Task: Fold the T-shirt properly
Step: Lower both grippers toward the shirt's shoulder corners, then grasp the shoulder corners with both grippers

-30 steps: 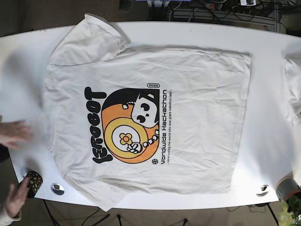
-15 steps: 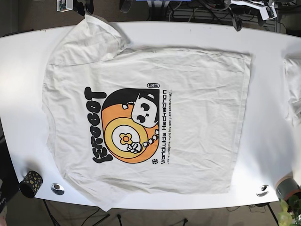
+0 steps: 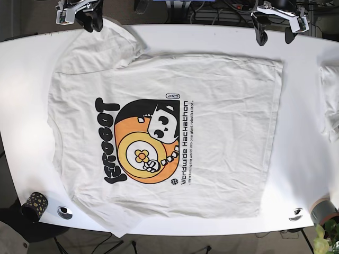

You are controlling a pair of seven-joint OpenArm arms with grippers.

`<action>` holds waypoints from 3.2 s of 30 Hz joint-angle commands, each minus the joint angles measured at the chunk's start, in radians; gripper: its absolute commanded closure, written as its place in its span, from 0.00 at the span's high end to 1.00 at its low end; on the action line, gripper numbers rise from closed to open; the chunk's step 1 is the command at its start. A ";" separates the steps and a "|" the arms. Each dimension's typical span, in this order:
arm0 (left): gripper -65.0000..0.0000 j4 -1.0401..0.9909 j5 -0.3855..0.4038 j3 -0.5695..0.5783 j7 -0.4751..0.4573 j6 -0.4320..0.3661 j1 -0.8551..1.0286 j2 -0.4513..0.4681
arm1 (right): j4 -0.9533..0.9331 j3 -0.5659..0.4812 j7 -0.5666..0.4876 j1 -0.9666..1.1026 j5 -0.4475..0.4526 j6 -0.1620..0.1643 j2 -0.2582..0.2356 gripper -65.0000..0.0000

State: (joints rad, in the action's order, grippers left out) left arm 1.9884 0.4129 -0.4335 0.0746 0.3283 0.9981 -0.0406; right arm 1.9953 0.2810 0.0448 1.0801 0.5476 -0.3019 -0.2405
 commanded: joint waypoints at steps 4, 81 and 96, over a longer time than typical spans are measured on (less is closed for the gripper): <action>0.80 0.015 0.010 -0.020 0.103 0.009 -0.048 0.006 | 0.014 0.007 -0.001 -0.016 0.096 -0.001 -0.032 0.31; 0.80 -0.041 0.008 -0.271 0.436 0.274 -0.304 0.002 | -0.301 0.307 0.763 -0.380 0.561 -0.026 0.063 0.00; 0.81 -0.199 0.126 -0.387 0.721 0.326 -0.456 0.037 | -0.301 0.311 0.763 -0.386 0.567 -0.026 0.063 0.00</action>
State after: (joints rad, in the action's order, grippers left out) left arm 1.7889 0.5171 -0.8238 0.7990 0.6125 0.5392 -0.0353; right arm 1.6764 0.5827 0.8165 0.6884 1.0969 -0.3176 -0.1654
